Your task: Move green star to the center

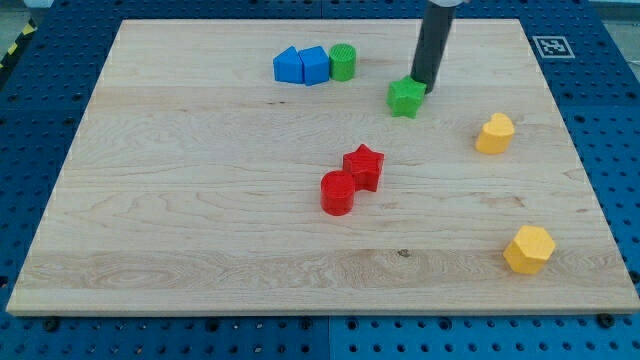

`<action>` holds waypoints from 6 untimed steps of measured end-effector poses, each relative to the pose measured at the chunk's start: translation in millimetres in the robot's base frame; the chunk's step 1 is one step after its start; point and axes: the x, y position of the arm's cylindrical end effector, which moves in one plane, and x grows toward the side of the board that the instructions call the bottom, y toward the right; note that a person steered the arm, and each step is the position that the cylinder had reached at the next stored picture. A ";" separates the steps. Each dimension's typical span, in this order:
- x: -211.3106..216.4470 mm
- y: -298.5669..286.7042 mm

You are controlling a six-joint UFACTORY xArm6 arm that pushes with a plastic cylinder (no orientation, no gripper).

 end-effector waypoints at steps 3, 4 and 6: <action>51.7 -19.7; 60.7 -36.7; 93.7 -69.9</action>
